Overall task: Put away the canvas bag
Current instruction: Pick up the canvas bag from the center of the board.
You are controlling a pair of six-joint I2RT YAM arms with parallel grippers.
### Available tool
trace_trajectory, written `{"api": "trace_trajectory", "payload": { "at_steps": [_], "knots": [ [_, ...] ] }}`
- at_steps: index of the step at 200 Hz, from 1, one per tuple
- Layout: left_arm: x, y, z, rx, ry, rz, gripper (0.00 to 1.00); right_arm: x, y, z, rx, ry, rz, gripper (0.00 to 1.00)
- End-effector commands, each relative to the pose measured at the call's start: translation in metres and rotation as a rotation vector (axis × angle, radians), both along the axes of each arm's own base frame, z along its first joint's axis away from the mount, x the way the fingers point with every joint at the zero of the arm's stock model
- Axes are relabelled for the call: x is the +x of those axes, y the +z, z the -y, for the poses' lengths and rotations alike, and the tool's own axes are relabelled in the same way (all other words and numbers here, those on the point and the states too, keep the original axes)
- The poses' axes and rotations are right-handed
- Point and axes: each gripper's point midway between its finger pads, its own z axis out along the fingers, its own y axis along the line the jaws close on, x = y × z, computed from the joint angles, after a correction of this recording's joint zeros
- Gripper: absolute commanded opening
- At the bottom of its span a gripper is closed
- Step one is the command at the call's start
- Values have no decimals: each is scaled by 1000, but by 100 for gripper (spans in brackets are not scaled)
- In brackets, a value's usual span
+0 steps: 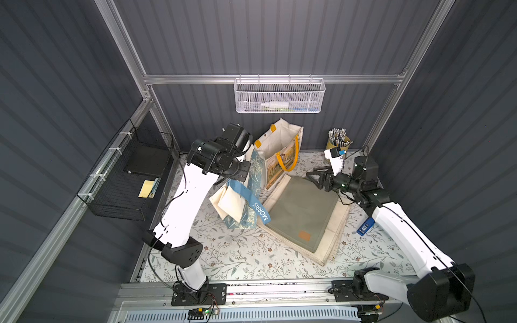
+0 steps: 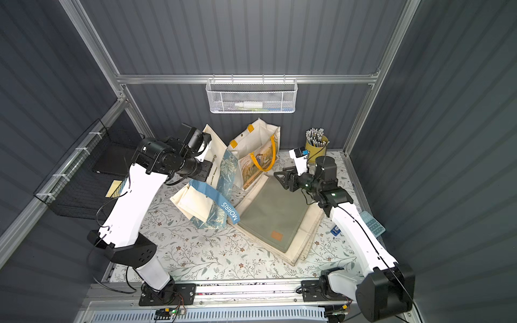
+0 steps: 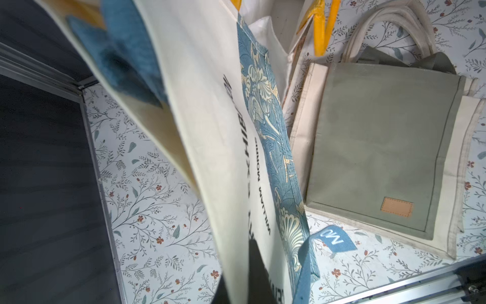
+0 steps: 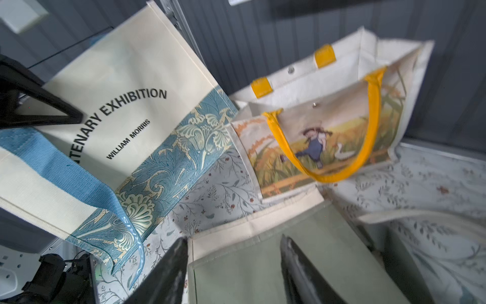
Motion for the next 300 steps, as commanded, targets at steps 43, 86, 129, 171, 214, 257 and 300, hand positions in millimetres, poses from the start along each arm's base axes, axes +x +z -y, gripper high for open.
{"api": "trace_trajectory", "payload": {
  "at_steps": [43,86,129,171,214,257,300],
  "knots": [
    [-35,58,-1,-118,-125,174,0,20,40,-20,33,99,78,61],
    [-62,61,43,-254,-381,136,0,11,63,-27,39,191,139,99],
    [-79,45,70,-293,-557,79,0,-9,78,-18,-39,212,348,98],
    [-103,1,132,-50,-822,40,0,-33,61,-16,-118,331,440,99],
    [-124,-20,163,213,-1027,123,0,-35,50,14,-171,275,459,99],
    [-92,-17,174,483,-984,370,0,-36,64,36,-52,122,350,98],
    [-63,-16,182,668,-941,573,0,-34,79,46,107,10,86,89]
  ]
}}
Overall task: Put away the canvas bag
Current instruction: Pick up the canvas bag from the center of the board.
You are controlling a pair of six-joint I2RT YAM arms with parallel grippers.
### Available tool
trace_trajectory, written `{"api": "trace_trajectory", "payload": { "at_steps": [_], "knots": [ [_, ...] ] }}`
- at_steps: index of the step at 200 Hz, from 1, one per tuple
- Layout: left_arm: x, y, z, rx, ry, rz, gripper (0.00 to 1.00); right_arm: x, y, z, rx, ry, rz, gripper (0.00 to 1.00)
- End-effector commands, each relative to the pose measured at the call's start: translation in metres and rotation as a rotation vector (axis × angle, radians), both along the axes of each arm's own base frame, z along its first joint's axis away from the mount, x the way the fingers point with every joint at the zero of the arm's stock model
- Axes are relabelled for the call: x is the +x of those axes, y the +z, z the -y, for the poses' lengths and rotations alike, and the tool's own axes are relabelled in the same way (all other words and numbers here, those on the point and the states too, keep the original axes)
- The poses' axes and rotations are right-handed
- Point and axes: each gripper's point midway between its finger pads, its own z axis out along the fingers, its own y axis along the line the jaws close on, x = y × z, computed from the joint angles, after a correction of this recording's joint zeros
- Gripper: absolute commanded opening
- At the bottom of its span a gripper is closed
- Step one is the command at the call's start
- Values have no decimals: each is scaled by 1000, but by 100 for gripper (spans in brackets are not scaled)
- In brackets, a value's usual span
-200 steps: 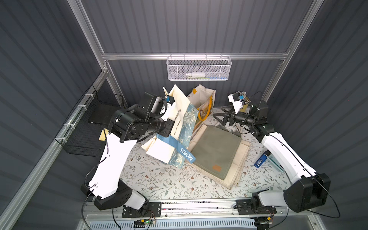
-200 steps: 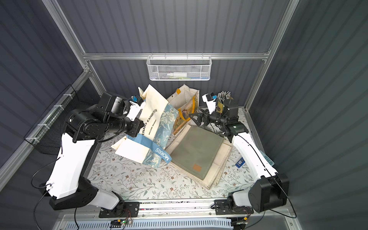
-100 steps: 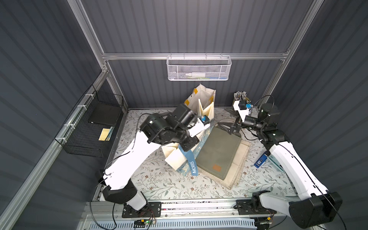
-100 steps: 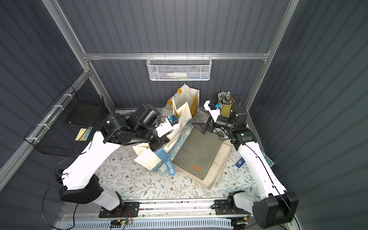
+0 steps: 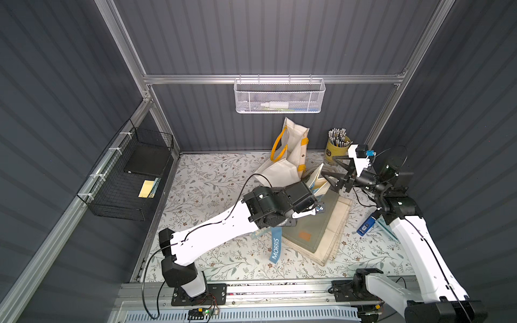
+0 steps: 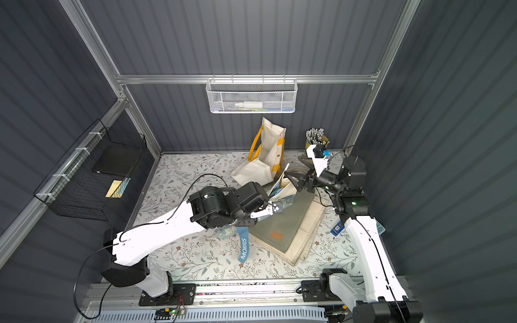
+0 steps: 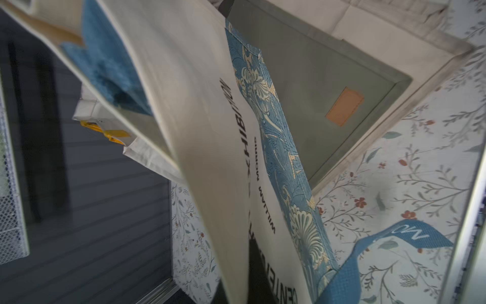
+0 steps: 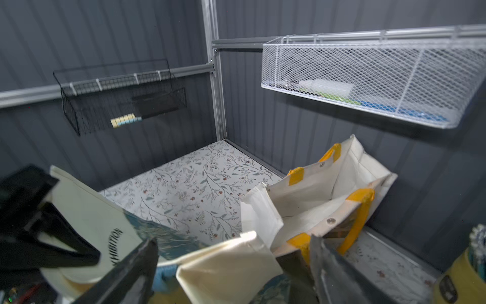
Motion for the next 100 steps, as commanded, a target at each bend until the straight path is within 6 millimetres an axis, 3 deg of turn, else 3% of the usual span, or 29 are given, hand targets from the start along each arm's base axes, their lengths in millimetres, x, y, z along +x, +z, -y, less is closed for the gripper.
{"api": "trace_trajectory", "payload": {
  "at_steps": [1,27,48,69,86,100],
  "knots": [
    [27,49,2,-56,2,274,0,-4,11,2,91,-22,-153,89],
    [23,50,-5,-50,-47,326,0,-36,17,8,-27,-46,9,93],
    [7,48,-15,-51,-158,322,0,-67,5,12,-150,-54,232,98],
    [-6,62,-17,-117,-233,321,0,-69,-19,20,-275,-84,250,98],
    [-14,57,-19,-93,-277,293,0,-66,-44,24,-377,-60,182,99],
    [-20,48,-17,-59,-326,254,0,-65,-51,24,-390,-58,195,98]
  ]
}}
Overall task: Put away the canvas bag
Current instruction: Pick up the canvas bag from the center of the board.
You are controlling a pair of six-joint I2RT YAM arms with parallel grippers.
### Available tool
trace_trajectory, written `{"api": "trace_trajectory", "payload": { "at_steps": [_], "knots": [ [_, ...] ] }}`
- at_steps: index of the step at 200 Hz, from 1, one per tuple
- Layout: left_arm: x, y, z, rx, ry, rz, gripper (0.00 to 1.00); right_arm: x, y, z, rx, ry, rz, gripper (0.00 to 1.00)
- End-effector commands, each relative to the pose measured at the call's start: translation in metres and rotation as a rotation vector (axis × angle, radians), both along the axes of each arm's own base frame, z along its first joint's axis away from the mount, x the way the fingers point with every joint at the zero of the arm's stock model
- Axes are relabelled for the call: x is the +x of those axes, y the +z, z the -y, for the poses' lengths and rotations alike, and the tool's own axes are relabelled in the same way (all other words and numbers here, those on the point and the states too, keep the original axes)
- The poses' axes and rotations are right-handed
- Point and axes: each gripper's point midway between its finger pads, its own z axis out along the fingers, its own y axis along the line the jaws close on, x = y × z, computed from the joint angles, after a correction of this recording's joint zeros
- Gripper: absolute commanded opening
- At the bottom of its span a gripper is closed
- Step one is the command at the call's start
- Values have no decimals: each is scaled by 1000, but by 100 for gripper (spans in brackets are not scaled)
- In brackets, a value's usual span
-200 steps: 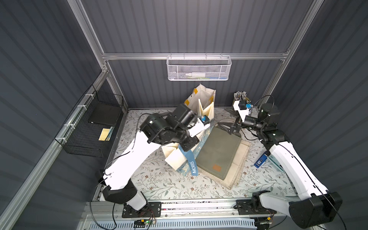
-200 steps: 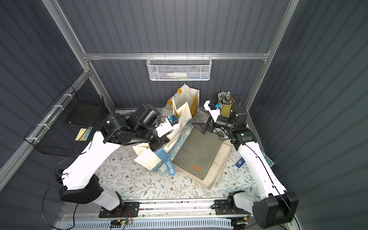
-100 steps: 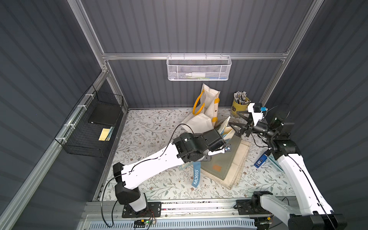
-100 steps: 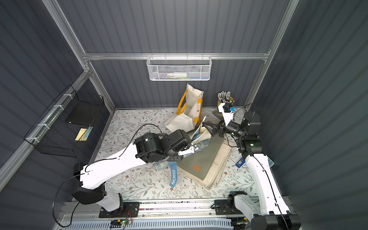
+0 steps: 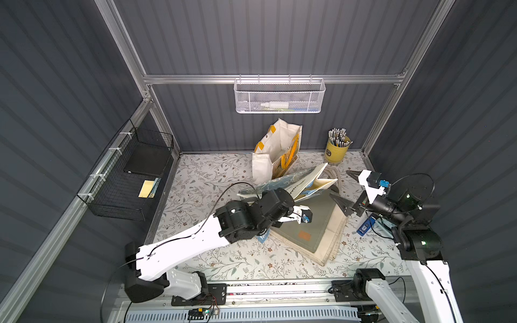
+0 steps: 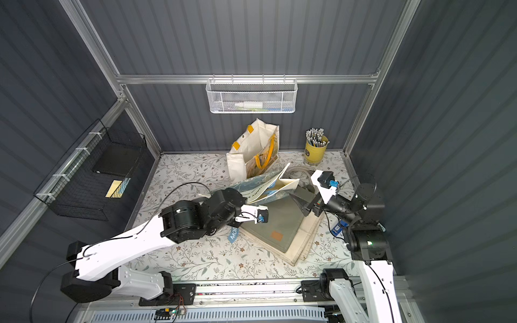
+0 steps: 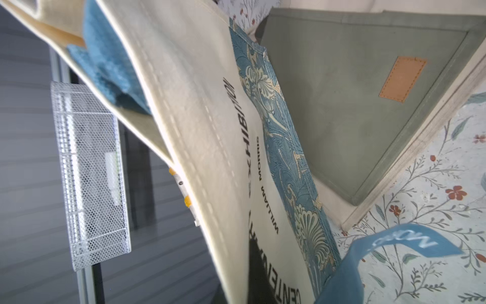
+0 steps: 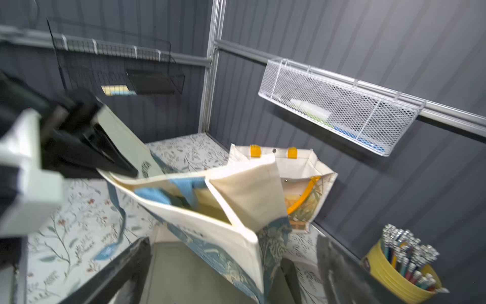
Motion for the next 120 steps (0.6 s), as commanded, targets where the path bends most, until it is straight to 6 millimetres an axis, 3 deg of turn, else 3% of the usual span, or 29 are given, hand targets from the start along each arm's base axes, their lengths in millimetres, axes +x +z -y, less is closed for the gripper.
{"api": "trace_trajectory", "payload": {
  "at_steps": [1,49,72,120],
  "knots": [
    [-11,8,11,-2,-109,1,0,10,-46,6,-136,-17,-68,98],
    [-36,-8,13,55,-243,-100,0,16,-64,10,-198,-25,-66,98],
    [-46,-11,6,74,-329,-72,0,14,-63,6,-189,7,-53,98],
    [-46,-8,-3,17,-372,-149,0,8,-53,1,-144,31,-10,98]
  ]
}}
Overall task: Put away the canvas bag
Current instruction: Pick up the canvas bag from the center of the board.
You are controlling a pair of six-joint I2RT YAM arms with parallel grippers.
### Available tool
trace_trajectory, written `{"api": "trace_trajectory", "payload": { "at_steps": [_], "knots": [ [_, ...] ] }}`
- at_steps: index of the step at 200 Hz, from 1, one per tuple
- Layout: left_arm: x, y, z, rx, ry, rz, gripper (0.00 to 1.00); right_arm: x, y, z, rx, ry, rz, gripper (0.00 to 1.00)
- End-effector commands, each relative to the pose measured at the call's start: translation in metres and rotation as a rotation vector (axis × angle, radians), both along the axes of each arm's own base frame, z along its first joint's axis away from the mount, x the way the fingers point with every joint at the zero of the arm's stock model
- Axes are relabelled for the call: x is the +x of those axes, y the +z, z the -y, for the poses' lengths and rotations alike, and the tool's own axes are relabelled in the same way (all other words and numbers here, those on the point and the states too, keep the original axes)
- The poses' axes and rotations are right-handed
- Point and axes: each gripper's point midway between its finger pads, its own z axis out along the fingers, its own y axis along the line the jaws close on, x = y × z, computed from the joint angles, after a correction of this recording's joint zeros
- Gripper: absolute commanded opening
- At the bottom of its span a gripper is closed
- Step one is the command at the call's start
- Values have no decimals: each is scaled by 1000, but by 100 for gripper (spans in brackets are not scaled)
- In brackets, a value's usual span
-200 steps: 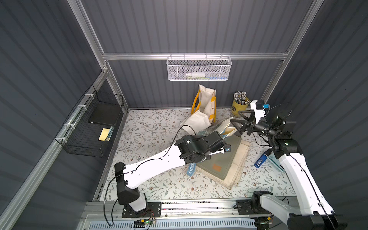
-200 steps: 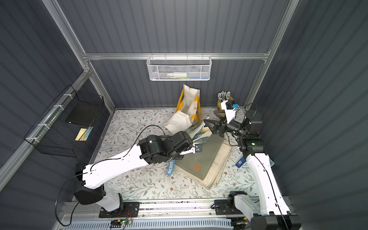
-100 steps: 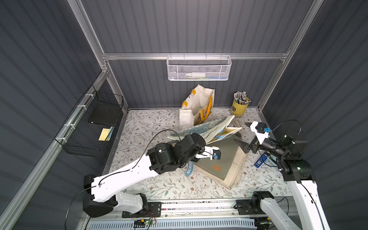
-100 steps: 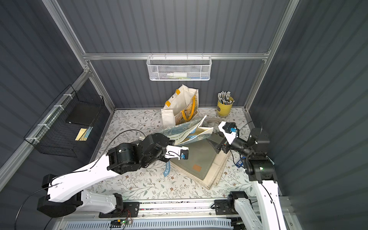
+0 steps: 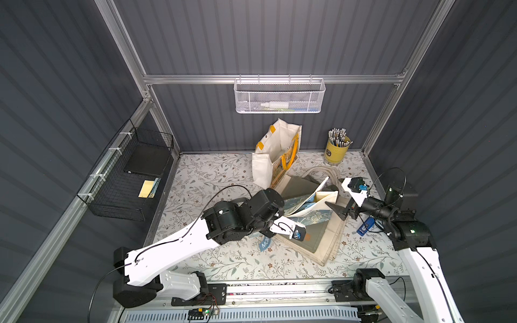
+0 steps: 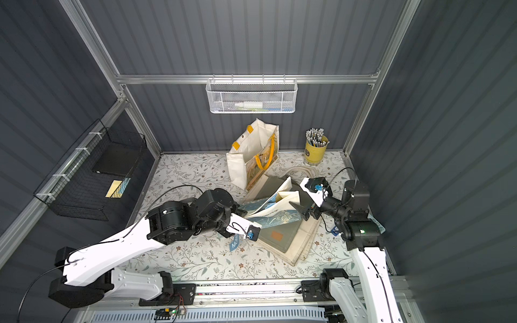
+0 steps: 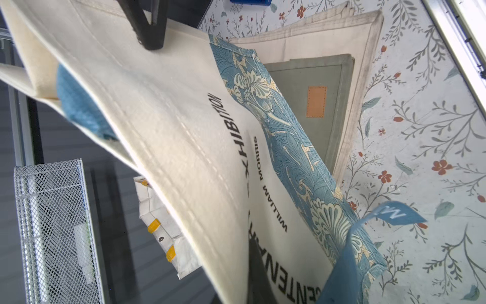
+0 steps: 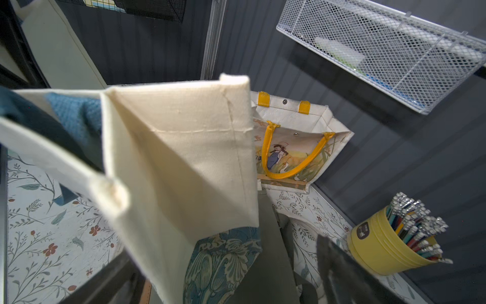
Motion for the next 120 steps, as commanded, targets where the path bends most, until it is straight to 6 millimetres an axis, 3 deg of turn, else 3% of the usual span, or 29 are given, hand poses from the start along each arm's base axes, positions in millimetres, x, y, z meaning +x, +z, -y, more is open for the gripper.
{"api": "trace_trajectory", "payload": {
  "at_steps": [1,40,59,76,86,105,120],
  "knots": [
    [-10,12,-2,-54,-84,-28,0,-2,6,-1,22,10,40,98],
    [2,-21,-8,94,-78,8,0,-2,36,-1,152,-30,15,98],
    [13,-19,2,47,-76,85,0,8,52,7,297,-129,-48,95],
    [37,-18,2,65,32,160,0,20,72,17,475,-237,-172,79],
    [50,-19,4,84,88,209,0,30,78,24,565,-320,-273,75],
    [63,-20,14,68,151,279,0,39,84,34,649,-449,-469,80],
    [68,-19,25,47,159,348,0,43,85,53,689,-622,-565,86]
  ]
}}
